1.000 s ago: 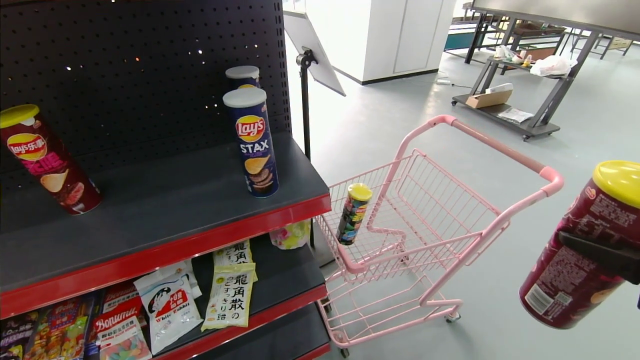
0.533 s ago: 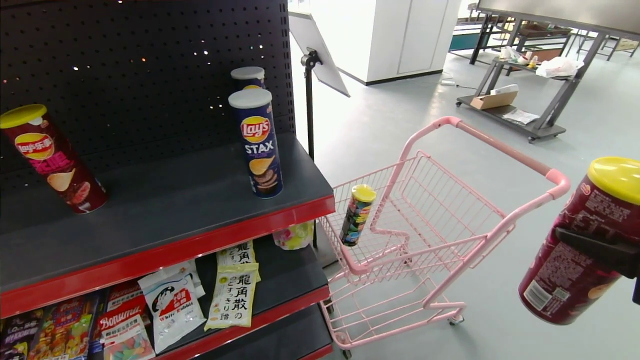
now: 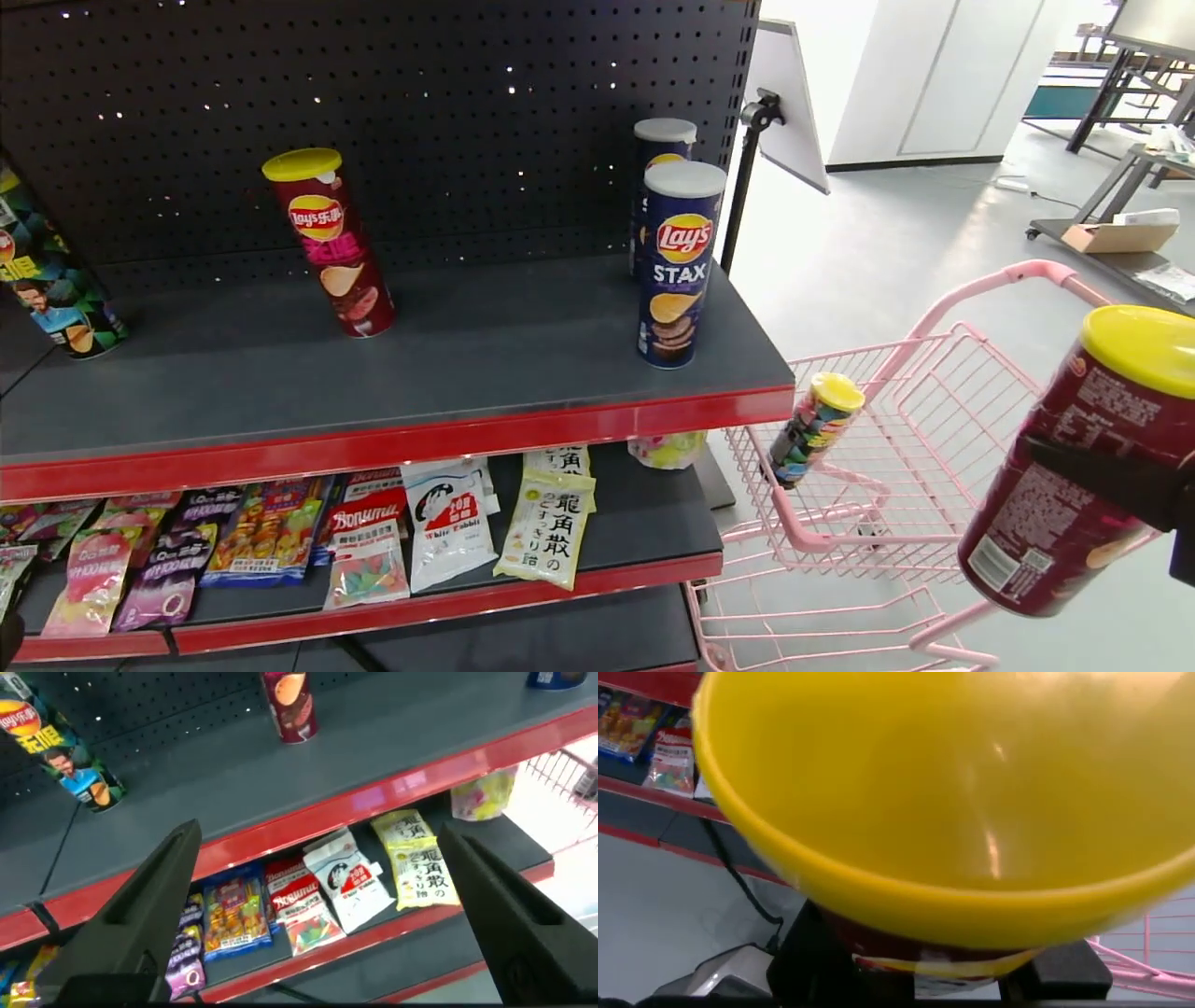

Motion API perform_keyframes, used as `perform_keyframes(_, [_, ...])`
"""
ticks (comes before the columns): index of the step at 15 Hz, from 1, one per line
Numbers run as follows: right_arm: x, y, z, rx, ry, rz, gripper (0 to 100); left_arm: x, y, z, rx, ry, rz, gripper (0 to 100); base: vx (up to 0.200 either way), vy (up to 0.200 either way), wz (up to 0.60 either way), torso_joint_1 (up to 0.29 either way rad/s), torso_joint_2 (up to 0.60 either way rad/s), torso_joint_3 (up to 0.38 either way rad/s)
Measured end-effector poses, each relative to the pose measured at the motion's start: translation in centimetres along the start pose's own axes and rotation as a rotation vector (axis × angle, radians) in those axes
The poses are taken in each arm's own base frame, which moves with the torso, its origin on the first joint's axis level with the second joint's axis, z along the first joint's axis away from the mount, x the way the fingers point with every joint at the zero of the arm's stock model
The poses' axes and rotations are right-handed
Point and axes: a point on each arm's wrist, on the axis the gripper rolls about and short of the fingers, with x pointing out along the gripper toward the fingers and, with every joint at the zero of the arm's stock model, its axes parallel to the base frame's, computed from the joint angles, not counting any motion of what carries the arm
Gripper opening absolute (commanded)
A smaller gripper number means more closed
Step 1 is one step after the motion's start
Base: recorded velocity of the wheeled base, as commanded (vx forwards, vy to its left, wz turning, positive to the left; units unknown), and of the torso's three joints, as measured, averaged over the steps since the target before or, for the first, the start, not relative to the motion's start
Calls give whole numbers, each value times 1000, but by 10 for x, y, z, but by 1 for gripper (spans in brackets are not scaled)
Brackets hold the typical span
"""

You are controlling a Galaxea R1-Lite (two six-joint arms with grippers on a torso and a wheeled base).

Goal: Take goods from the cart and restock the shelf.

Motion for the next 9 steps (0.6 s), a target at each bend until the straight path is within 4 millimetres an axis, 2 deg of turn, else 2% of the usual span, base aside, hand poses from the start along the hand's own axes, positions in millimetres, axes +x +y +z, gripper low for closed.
perform_keyframes(3, [-1,3,1,-2,-35,77,0,3,0,-1,10,15,-3,100,0,0,0,0,0,0])
perform_keyframes(4, [-1,6,1,-1,-46,158,0,3,0,0,10,17,-4,100,0,0,0,0,0,0])
perform_keyframes(5, [-2,8,1,-8,-55,229,0,3,0,0,10,18,-5,100,0,200,0,2,2,2])
perform_keyframes(9, [-2,12,0,-60,-63,299,0,3,0,0,8,14,-6,100,0,200,0,2,1,6])
